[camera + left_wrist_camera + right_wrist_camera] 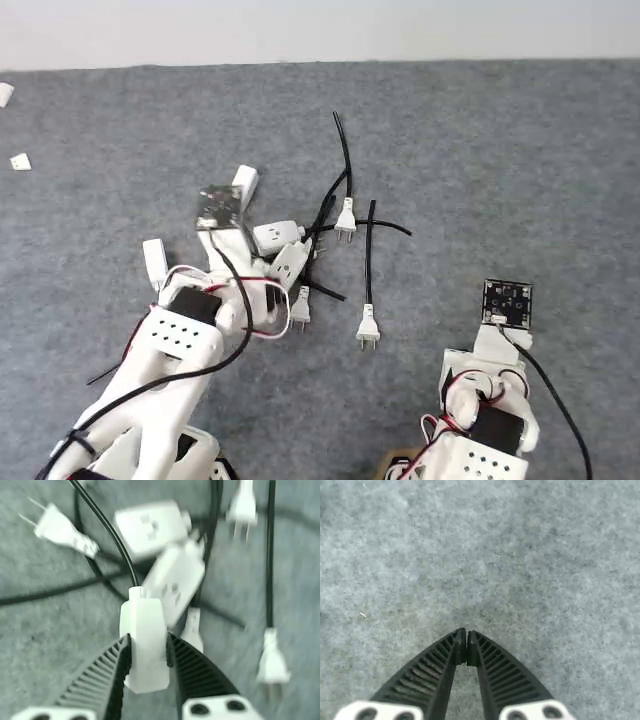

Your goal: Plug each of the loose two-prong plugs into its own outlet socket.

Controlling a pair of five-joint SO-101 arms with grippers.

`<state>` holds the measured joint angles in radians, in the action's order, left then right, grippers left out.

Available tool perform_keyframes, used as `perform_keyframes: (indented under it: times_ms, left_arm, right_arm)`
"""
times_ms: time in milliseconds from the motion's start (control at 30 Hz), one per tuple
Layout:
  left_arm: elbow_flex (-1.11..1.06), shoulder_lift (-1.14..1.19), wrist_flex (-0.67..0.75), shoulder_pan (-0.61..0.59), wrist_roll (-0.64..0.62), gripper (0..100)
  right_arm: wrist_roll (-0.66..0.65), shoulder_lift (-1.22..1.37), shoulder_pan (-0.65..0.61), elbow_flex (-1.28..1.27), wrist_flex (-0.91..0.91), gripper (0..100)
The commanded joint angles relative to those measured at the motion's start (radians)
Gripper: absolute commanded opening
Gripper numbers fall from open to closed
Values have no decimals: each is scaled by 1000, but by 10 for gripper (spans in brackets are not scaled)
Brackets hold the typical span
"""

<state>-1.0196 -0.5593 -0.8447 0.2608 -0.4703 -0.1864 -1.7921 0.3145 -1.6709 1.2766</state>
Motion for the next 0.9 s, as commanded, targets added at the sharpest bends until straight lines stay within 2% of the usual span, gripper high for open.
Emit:
perform_keyframes:
  times_ms: [0, 167, 233, 333, 433, 633, 867]
  left_arm:
    - [-33, 2, 91, -41, -64, 15]
    - [-117, 5, 92, -192, -54, 24]
    - [-143, 5, 92, -232, 11, 68]
    - [-193, 5, 89, -252, 71, 185]
    - [-213, -3, 86, -258, 71, 253]
    - [-209, -3, 86, -302, 77, 253]
    - [-176, -5, 54, -422, 204, 253]
  right_arm:
    - [-38, 7, 13, -12, 5, 12]
    - [-267, 7, 45, -12, 7, 11]
    - [-362, 7, 50, -12, 7, 11]
    - [-466, 7, 48, -12, 5, 10]
    - [-470, 7, 50, -12, -2, 9]
    - [-470, 7, 65, -12, -18, 9]
    - [-470, 7, 88, -14, -19, 10]
